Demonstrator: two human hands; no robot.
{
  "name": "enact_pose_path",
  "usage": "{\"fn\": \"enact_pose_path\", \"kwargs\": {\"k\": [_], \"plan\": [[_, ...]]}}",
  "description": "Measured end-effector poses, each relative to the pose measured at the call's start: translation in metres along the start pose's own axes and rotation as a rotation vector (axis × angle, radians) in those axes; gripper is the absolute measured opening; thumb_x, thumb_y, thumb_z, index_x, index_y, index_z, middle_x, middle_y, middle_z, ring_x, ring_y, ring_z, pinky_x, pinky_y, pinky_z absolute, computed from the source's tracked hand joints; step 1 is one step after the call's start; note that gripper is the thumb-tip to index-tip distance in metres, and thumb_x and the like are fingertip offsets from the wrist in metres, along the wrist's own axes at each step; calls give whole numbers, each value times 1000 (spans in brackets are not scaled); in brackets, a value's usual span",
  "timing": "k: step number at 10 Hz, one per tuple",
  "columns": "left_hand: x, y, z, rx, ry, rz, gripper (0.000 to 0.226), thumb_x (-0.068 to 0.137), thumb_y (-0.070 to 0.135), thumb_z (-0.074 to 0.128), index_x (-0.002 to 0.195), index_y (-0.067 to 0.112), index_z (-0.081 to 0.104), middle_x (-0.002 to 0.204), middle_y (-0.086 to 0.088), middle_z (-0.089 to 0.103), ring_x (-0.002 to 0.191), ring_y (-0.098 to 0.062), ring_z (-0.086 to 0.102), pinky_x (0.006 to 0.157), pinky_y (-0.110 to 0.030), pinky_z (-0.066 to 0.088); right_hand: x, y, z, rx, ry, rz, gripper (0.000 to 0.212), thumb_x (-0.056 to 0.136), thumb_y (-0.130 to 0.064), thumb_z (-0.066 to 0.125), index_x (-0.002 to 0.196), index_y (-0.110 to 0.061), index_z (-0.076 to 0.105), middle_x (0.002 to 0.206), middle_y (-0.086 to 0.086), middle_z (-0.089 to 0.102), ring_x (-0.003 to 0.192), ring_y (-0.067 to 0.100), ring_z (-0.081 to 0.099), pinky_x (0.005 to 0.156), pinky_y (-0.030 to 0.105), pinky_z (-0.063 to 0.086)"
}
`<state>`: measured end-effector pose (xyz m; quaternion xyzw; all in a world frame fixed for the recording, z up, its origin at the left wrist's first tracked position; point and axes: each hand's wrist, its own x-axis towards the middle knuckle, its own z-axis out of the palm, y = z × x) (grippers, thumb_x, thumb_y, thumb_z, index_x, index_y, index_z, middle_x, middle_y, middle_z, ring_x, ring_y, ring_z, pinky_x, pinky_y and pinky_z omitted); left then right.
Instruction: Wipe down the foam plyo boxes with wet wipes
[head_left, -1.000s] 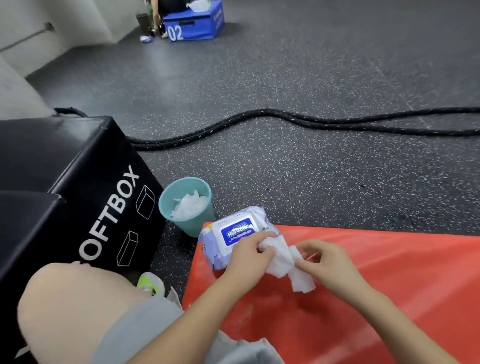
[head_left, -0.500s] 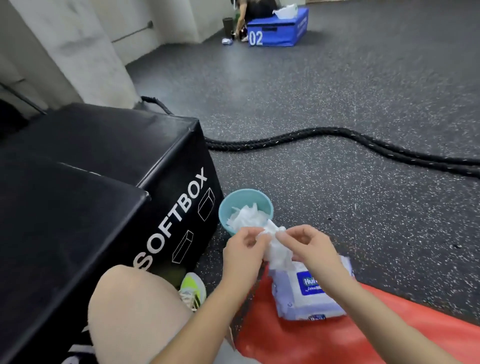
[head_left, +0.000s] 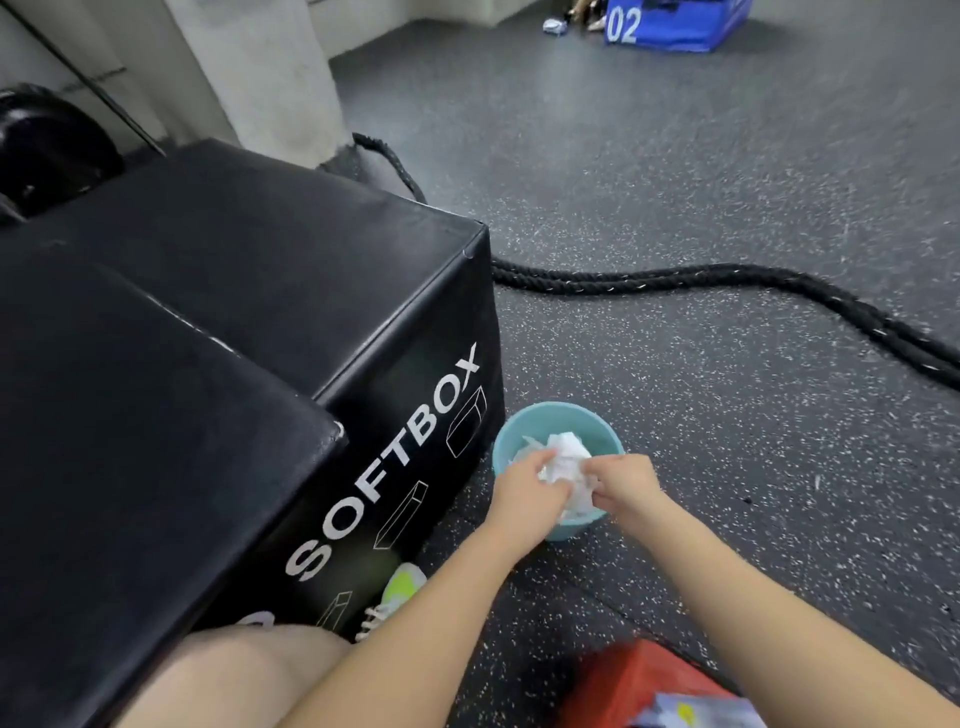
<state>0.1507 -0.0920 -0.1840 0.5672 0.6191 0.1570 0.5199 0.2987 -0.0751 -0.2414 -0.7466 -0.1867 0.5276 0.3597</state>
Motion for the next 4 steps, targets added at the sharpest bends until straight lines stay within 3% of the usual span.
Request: {"fn": "enact_pose_path", "kwargs": {"k": [1, 2, 3, 4], "plan": [[33, 8, -6, 49, -8, 11, 51, 97, 17, 58, 147, 22, 51, 131, 0, 61, 99, -10, 52, 78, -20, 40, 27, -8, 1, 145, 4, 39, 4, 94, -4, 61, 95, -1, 60, 95, 16, 62, 92, 34, 62, 82, 47, 57], [44, 2, -14, 38, 11, -3, 51, 95, 17, 60, 145, 21, 53, 143, 1, 57, 116, -13, 58, 96, -23, 43, 42, 2, 0, 32, 67, 64, 26, 93, -15, 63, 117, -7, 57, 111, 15, 57, 107, 37, 57, 78, 50, 59], [36, -16, -23, 14, 41, -20, 47, 93, 18, 62, 140, 23, 58, 143, 1, 58, 127, -15, 55, 109, -27, 40, 44, 19, 4, -18, 44, 124, 28, 91, -10, 62, 118, -2, 61, 113, 20, 62, 99, 36, 62, 56, 37, 57], [22, -36, -32, -13, 88, -10, 40, 94, 20, 63, 133, 25, 65, 134, 4, 64, 118, -9, 60, 105, -23, 42, 22, 31, 11, 20, -71, 181, 15, 93, -1, 56, 108, 2, 58, 93, 18, 65, 75, 26, 65, 55, 28, 50]]}}
